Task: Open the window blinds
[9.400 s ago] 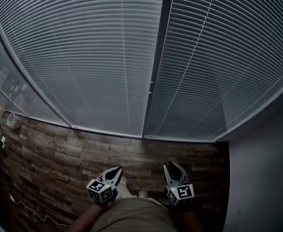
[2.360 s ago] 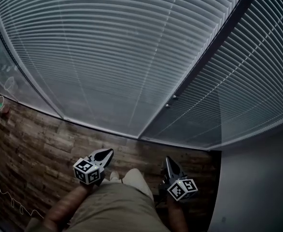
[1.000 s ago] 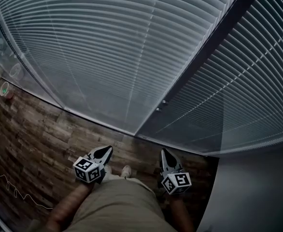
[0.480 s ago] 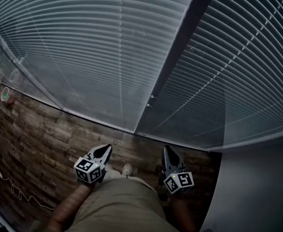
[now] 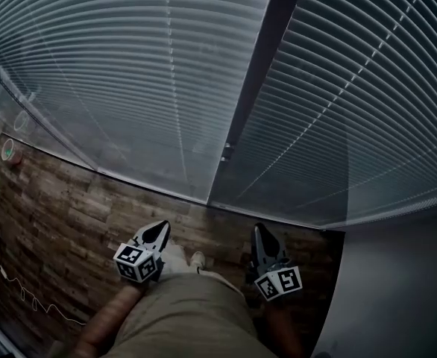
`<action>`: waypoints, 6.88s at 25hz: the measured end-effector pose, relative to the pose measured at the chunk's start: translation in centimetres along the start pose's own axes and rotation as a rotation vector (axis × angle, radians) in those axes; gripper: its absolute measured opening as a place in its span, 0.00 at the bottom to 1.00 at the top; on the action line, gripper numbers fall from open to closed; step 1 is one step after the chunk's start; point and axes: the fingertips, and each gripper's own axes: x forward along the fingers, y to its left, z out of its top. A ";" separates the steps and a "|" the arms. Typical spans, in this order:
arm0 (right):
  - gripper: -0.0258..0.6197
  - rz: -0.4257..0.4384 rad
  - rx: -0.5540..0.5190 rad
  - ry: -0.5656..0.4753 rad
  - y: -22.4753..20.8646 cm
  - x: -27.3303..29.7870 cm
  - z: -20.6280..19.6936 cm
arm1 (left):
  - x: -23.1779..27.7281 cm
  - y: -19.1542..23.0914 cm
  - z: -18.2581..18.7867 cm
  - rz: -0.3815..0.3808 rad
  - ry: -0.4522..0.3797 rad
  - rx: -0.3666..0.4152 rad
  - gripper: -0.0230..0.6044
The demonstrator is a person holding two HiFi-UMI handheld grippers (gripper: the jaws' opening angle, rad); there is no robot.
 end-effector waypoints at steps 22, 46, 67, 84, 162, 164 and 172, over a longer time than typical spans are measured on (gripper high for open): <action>0.05 -0.100 -0.032 0.013 2.0 7.3 0.6 | 3.6 5.5 6.6 -0.117 0.032 0.018 0.06; 0.05 -0.280 -0.054 0.074 0.4 15.0 -2.7 | 9.4 13.2 11.4 -0.239 0.057 0.057 0.06; 0.05 -0.248 -0.031 0.240 -6.3 15.5 -4.9 | 12.9 9.2 11.4 -0.198 0.067 0.064 0.06; 0.05 0.083 -0.248 0.568 -1.1 20.2 -7.0 | 11.7 6.4 10.1 -0.337 0.133 0.175 0.06; 0.23 -0.361 0.140 0.488 -6.4 22.9 -11.7 | 12.6 8.3 8.9 -0.165 0.136 0.111 0.06; 0.22 -0.381 -0.079 0.571 -6.4 22.8 -11.7 | 12.4 8.1 9.0 -0.159 0.132 0.109 0.06; 0.22 -0.334 0.016 0.496 -6.4 22.4 -12.4 | 12.5 6.9 8.5 -0.173 0.152 0.140 0.06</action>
